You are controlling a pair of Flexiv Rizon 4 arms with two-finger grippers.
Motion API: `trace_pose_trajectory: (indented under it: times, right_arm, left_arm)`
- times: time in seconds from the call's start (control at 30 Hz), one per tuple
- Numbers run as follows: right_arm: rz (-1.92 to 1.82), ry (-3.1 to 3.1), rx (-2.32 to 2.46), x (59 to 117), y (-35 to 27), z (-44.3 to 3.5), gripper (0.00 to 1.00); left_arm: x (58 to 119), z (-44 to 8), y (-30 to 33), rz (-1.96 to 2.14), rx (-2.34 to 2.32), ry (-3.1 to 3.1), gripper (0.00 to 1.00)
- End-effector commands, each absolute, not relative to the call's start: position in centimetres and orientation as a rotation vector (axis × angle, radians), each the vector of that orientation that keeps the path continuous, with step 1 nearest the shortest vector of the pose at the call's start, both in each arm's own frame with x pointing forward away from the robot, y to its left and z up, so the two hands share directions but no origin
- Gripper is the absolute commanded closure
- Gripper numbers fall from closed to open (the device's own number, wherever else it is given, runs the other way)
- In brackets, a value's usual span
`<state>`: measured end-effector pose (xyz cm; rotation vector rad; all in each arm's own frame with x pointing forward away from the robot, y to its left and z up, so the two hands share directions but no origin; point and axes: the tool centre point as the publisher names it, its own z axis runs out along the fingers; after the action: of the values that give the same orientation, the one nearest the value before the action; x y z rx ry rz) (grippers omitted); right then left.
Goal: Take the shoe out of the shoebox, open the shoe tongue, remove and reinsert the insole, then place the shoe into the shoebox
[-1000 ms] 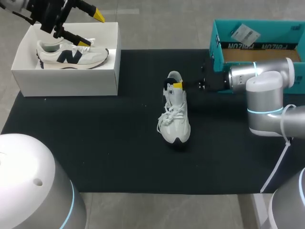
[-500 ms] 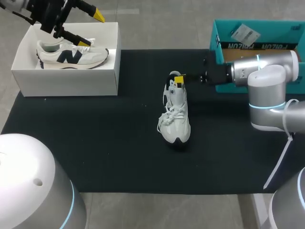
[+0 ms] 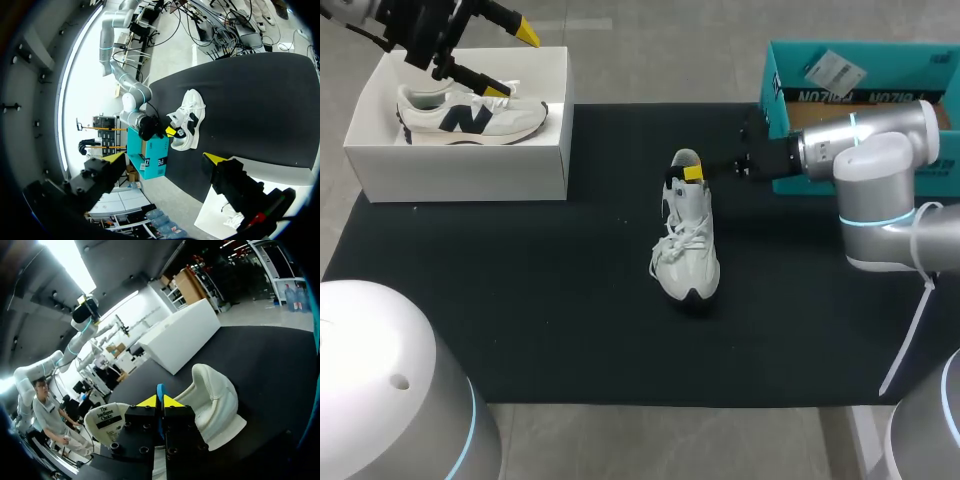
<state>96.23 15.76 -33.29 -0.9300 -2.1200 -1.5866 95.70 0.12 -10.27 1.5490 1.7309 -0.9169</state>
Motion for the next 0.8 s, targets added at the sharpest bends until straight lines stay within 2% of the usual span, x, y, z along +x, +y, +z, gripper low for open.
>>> trace_pose_trajectory:
  times: [0.03,0.5,0.53,0.57,0.6,0.63,0.67,0.7,0.8]
  right_arm:
    - [-1.552,-2.12,-0.97,95.1,16.0,-33.5,1.0]
    - [-1.523,-2.103,-1.019,94.0,15.8,-33.8,1.0]
    - [-1.526,-2.108,-1.02,94.1,15.8,-33.7,0.79]
    - [-1.529,-2.11,-1.019,94.3,15.8,-33.6,0.53]
    - [-1.533,-2.116,-1.014,94.4,15.8,-33.4,0.43]
    - [-1.536,-2.118,-1.012,94.5,15.9,-33.3,0.19]
    - [-1.538,-2.123,-1.008,94.6,16.0,-33.1,0.04]
    - [-1.54,-2.125,-1.008,94.7,16.0,-33.0,0.0]
    - [-1.544,-2.136,-1.002,94.9,16.0,-32.5,0.0]
  left_arm:
    - [95.8,-10.2,0.1,-0.915,1.553,1.734,0.0]
    - [95.8,-10.2,0.1,-0.915,1.553,1.734,0.0]
    - [95.8,-10.2,0.1,-0.915,1.553,1.734,0.0]
    - [95.8,-10.2,0.1,-0.915,1.553,1.734,0.0]
    - [95.8,-10.2,0.1,-0.915,1.553,1.734,0.0]
    - [95.8,-10.2,0.1,-0.915,1.553,1.734,0.0]
    - [95.8,-10.2,0.1,-0.915,1.553,1.734,0.0]
    - [95.8,-10.2,0.1,-0.915,1.553,1.734,0.0]
    - [95.8,-10.2,0.1,-0.915,1.553,1.734,0.0]
